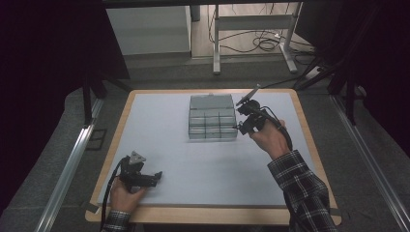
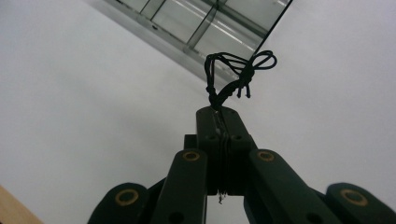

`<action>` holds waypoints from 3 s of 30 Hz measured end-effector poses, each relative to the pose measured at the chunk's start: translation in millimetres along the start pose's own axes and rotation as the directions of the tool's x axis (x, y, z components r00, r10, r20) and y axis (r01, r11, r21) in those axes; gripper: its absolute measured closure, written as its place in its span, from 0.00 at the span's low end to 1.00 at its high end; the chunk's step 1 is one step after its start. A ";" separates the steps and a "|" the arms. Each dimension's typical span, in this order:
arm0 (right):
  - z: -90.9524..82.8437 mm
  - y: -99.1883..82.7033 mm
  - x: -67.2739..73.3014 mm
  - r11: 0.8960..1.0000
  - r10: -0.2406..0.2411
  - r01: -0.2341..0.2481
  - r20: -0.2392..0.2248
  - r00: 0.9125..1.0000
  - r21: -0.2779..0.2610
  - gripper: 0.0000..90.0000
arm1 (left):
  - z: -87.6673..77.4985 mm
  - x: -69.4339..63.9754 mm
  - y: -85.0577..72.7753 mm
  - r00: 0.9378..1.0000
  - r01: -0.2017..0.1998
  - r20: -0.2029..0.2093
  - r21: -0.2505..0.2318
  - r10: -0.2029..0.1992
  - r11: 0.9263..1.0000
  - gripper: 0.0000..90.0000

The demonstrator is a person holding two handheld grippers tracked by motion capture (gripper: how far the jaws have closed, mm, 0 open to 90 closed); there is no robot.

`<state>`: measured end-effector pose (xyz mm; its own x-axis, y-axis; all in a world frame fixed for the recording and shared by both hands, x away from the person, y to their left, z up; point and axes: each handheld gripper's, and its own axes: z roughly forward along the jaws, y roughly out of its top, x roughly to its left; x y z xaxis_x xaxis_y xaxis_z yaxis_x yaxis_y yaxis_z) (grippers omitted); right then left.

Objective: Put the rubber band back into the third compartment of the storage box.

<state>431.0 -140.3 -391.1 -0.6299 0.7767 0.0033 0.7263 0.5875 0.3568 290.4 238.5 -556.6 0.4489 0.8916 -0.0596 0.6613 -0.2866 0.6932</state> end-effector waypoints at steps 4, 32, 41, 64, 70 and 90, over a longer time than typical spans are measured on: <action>2.0 4.6 -0.6 1.000 0.006 -0.006 0.005 1.000 -0.009 0.97 | 0.0 0.0 0.0 1.000 0.000 0.000 0.000 0.000 1.000 0.00; 38.1 22.5 -14.4 0.985 0.057 -0.048 0.048 0.997 -0.165 0.97 | -0.3 0.1 0.0 1.000 -0.001 0.001 0.004 0.001 1.000 0.00; 52.7 26.2 -15.5 0.978 0.068 -0.057 0.048 0.997 -0.200 0.97 | -0.2 0.0 0.0 1.000 0.000 0.001 0.003 0.000 1.000 0.00; 103.9 39.0 -18.6 0.969 0.100 -0.083 0.065 0.993 -0.234 0.97 | -0.3 0.1 -0.1 1.000 0.000 0.000 0.004 0.000 1.000 0.00; 114.8 40.9 -21.0 0.967 0.107 -0.086 0.077 0.991 -0.238 0.97 | -0.5 0.3 0.0 1.000 -0.004 0.001 0.007 0.004 1.000 0.00; 127.8 49.8 -26.6 0.964 0.127 -0.103 0.082 0.989 -0.244 0.89 | -0.3 0.1 -0.1 1.000 -0.001 0.000 0.004 0.001 1.000 0.00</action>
<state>519.1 -102.7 -492.8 -0.5079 0.8609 -0.0285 0.6984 0.4310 0.5714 290.2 238.7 -556.4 0.4496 0.8912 -0.0595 0.6634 -0.2886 0.6903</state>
